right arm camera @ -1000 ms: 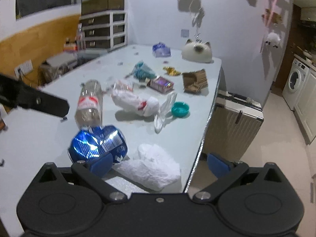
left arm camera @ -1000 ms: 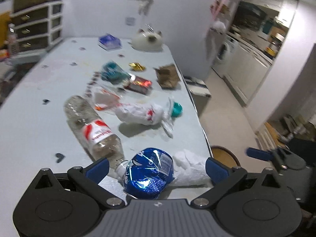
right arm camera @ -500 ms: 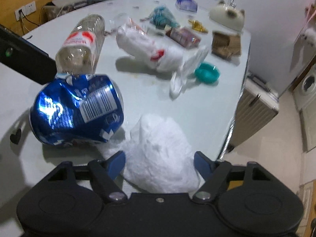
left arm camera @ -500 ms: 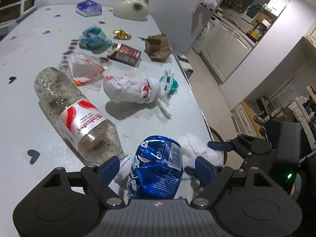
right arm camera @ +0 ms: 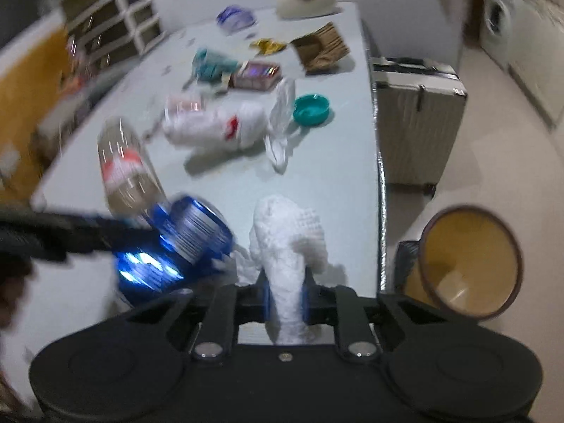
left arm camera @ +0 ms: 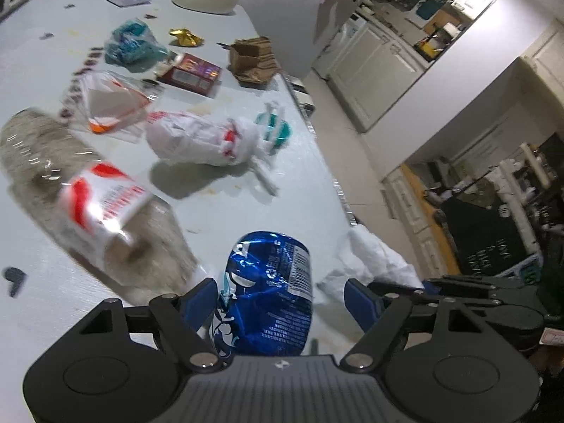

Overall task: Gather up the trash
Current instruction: 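Grasp the blue Pepsi can with the left tool while the right tool grasps the white tissue, then carry the Pepsi can and tissue in both tools over the trash bin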

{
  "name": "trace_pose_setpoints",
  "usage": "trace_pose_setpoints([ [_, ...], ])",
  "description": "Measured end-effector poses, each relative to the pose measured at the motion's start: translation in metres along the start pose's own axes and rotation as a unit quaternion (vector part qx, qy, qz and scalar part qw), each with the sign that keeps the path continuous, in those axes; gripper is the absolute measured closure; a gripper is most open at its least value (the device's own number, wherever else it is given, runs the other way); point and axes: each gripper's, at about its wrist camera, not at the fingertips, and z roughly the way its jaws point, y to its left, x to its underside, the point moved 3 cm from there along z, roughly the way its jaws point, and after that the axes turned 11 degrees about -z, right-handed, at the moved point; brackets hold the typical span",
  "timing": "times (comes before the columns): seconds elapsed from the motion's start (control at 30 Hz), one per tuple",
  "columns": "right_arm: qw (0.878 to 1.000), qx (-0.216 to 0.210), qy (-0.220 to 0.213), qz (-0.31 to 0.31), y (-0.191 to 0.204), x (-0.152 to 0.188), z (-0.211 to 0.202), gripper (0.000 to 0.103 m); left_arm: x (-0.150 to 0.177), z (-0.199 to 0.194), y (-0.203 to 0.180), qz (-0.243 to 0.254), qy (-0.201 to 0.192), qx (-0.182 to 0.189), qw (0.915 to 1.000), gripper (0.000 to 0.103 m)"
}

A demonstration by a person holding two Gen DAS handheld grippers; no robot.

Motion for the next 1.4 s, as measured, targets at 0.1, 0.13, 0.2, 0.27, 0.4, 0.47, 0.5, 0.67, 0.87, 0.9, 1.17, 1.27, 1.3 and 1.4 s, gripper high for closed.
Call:
trace_pose_setpoints([
  [0.1, 1.0, -0.013, 0.003, 0.028, 0.003, 0.002, -0.002, 0.086, 0.004, 0.003, -0.009, -0.003, 0.009, 0.029, 0.9995, 0.024],
  [0.13, 0.999, -0.012, 0.005, 0.034, 0.002, 0.004, -0.001, 0.086, 0.006, 0.003, -0.013, -0.004, 0.01, 0.041, 0.9991, 0.024],
  [0.2, 0.998, -0.007, 0.015, 0.058, -0.002, 0.011, 0.003, 0.086, 0.007, 0.003, -0.02, -0.009, 0.013, 0.068, 0.9976, 0.025],
  [0.27, 0.996, -0.006, 0.021, 0.082, -0.011, 0.015, 0.004, 0.086, 0.008, 0.005, -0.027, -0.016, 0.018, 0.086, 0.996, 0.025],
  [0.4, 0.994, -0.002, 0.029, 0.104, -0.022, 0.023, 0.008, 0.086, 0.007, 0.02, -0.034, -0.034, 0.037, 0.075, 0.9959, 0.035],
  [0.47, 0.994, -0.001, 0.028, 0.101, -0.023, 0.023, 0.01, 0.086, 0.006, 0.027, -0.034, -0.044, 0.049, 0.056, 0.9963, 0.039],
  [0.5, 0.995, 0.0, 0.028, 0.098, -0.023, 0.022, 0.011, 0.086, 0.005, 0.03, -0.033, -0.051, 0.053, 0.049, 0.9961, 0.041],
  [0.67, 0.995, -0.007, 0.033, 0.089, -0.021, 0.021, 0.016, 0.086, 0.001, 0.045, -0.031, -0.075, 0.07, 0.026, 0.9944, 0.046],
  [0.87, 0.995, -0.003, 0.045, 0.089, -0.022, 0.023, 0.02, 0.086, 0.003, 0.059, -0.026, -0.085, 0.094, -0.003, 0.992, 0.058],
  [0.9, 0.995, -0.001, 0.045, 0.09, -0.022, 0.023, 0.02, 0.086, 0.004, 0.06, -0.025, -0.088, 0.096, -0.008, 0.9915, 0.063],
  [1.17, 0.996, 0.008, 0.035, 0.077, -0.019, 0.019, 0.016, 0.086, 0.004, 0.054, -0.019, -0.091, 0.081, -0.031, 0.992, 0.074],
  [1.27, 0.997, 0.012, 0.03, 0.066, -0.016, 0.017, 0.012, 0.086, 0.005, 0.048, -0.021, -0.08, 0.069, -0.045, 0.9934, 0.075],
  [1.3, 0.998, 0.013, 0.027, 0.064, -0.015, 0.017, 0.01, 0.086, 0.006, 0.045, -0.022, -0.077, 0.065, -0.047, 0.9938, 0.076],
  [1.4, 0.998, 0.016, 0.017, 0.059, -0.013, 0.014, 0.003, 0.086, 0.008, 0.031, -0.027, -0.06, 0.043, -0.06, 0.9955, 0.077],
])
